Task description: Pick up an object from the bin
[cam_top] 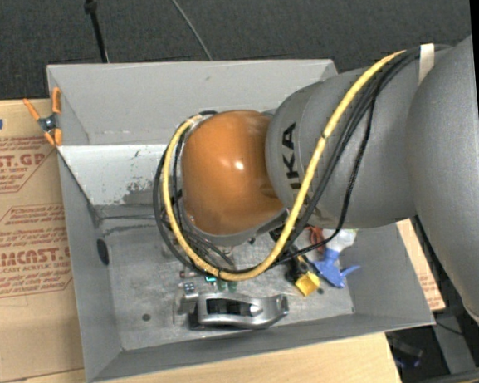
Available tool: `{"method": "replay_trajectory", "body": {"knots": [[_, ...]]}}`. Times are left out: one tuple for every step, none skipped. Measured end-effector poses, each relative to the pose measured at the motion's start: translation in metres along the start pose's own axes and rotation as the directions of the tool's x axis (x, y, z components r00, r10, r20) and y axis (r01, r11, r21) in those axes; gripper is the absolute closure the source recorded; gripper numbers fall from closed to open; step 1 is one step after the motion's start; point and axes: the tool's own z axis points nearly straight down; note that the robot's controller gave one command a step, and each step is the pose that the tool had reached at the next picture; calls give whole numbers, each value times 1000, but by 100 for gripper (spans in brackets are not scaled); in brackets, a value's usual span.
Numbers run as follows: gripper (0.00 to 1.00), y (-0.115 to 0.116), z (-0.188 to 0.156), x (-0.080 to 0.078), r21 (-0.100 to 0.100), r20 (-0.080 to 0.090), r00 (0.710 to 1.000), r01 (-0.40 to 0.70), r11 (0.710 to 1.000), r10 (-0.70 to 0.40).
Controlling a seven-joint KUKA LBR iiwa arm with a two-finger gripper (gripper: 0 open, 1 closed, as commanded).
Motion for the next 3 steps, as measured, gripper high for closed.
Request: {"method": "replay_trajectory", "body": {"knots": [[0, -1, -3, -2, -1, 7, 1000, -2, 1000, 2], [0, -34, 50, -1, 0, 10, 992, 130, 992, -130], [0, -79, 50, -3, -2, 4, 1000, -3, 1000, 3]]}}
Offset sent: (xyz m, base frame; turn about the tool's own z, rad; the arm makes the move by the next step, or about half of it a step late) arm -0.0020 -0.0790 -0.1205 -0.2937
